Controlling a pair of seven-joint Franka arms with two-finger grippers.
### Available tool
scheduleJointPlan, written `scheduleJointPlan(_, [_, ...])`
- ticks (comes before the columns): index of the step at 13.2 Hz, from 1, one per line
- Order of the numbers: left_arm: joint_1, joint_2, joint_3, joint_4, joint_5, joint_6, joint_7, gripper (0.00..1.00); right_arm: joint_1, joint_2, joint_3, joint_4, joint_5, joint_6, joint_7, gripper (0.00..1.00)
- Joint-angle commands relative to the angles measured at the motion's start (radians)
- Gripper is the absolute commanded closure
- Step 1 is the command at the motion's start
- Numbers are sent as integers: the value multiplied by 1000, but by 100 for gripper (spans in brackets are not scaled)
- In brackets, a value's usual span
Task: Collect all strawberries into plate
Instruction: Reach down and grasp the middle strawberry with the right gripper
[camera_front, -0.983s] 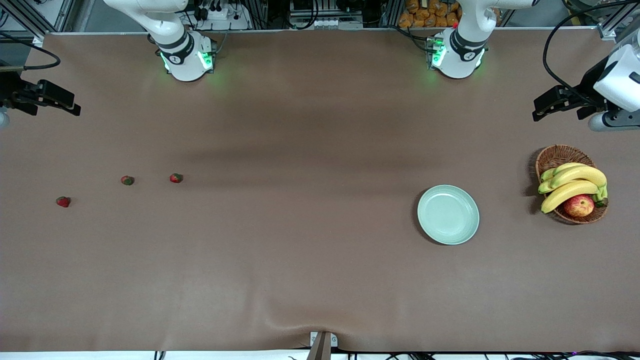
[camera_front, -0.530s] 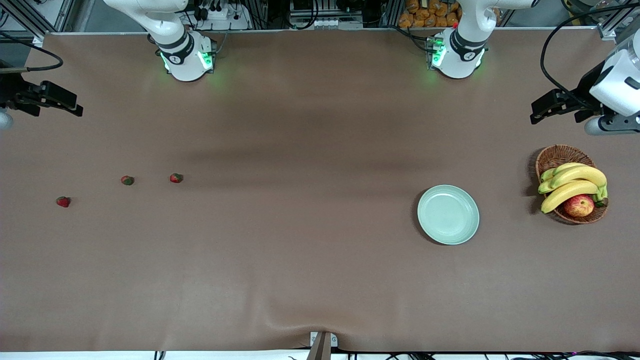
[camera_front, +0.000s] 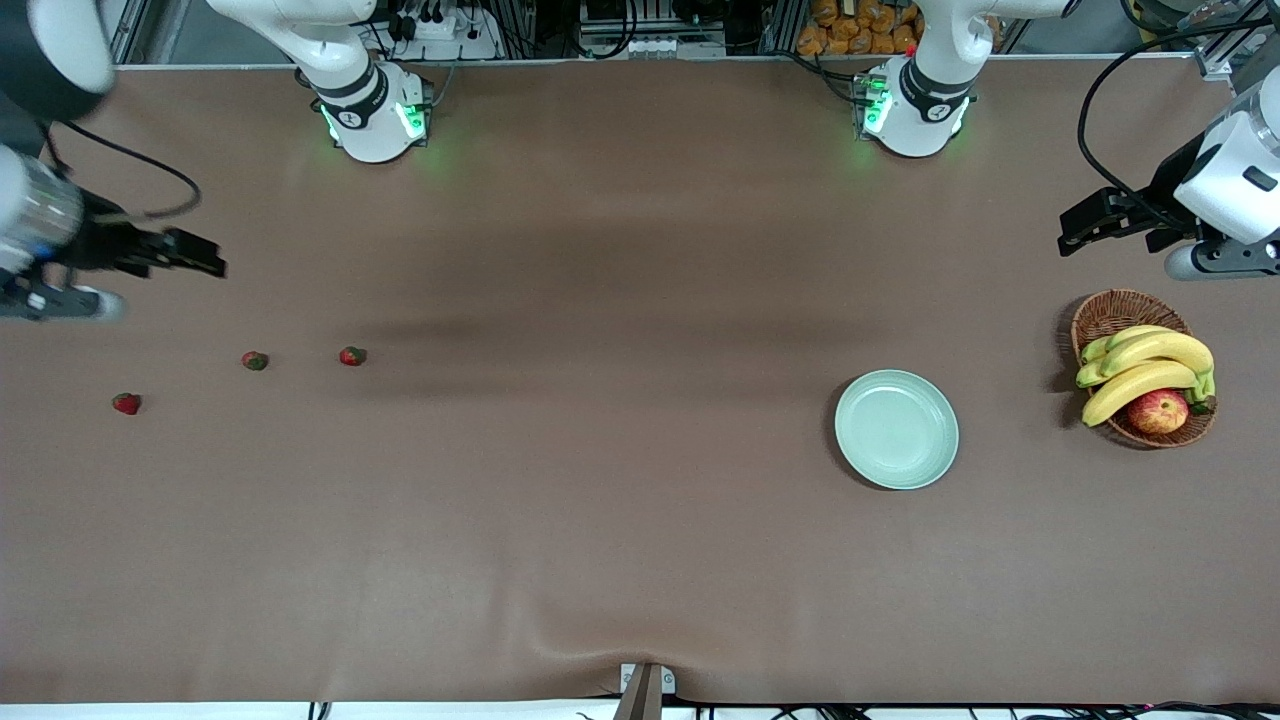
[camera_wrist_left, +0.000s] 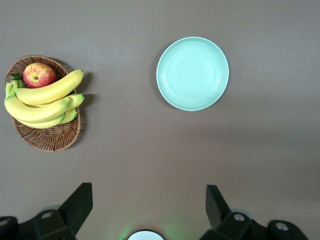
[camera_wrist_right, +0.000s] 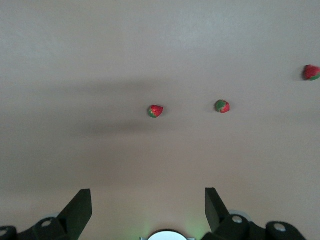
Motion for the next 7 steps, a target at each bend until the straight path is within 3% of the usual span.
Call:
scheduleJointPlan(1, [0,12,-2,16,-1,7,10,0,3,18,4,-119,-1,86,18,0])
scheduleJointPlan(7, [8,4,-2,18,-1,6,11,0,46,140,2,-214,-1,278,54,0])
